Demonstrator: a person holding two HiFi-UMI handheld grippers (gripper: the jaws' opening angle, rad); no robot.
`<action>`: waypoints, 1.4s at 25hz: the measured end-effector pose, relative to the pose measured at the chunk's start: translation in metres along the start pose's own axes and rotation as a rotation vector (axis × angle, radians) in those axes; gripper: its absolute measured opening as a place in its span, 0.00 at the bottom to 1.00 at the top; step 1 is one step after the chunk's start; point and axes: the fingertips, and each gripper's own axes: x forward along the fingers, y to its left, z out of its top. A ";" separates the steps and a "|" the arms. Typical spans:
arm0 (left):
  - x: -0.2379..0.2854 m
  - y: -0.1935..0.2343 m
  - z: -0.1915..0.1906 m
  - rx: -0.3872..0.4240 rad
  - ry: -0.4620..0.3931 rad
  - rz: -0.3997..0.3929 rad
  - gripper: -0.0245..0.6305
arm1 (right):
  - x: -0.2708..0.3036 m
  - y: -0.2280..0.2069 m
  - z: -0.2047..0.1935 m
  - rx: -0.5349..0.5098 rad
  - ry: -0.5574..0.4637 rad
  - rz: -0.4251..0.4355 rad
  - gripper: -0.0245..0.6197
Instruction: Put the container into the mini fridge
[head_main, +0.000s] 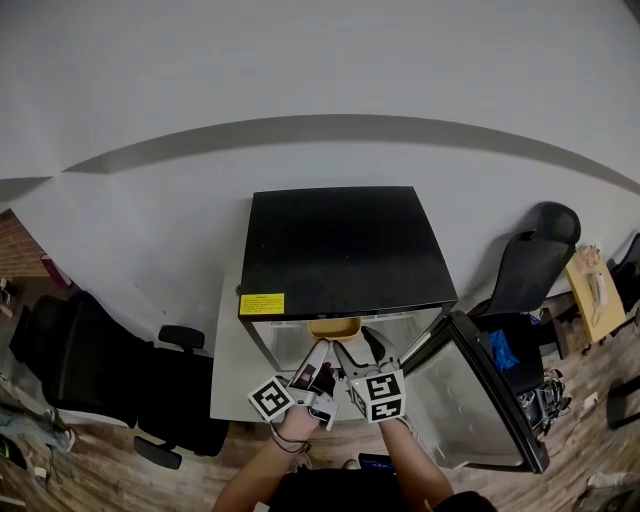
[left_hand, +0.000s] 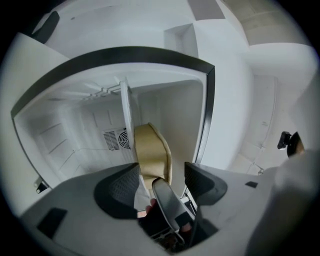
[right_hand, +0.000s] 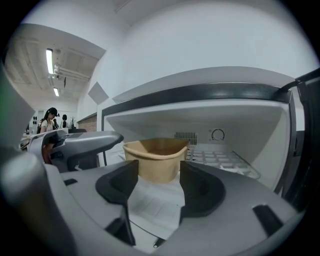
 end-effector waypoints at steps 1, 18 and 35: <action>-0.004 0.001 0.001 0.006 0.000 0.003 0.47 | 0.000 0.000 0.000 0.003 -0.001 -0.001 0.45; -0.078 -0.046 0.018 0.788 0.014 0.125 0.05 | 0.019 -0.004 0.003 0.002 0.000 -0.025 0.45; -0.090 -0.086 0.013 0.965 0.002 0.103 0.05 | 0.048 -0.017 -0.001 0.015 0.033 -0.074 0.45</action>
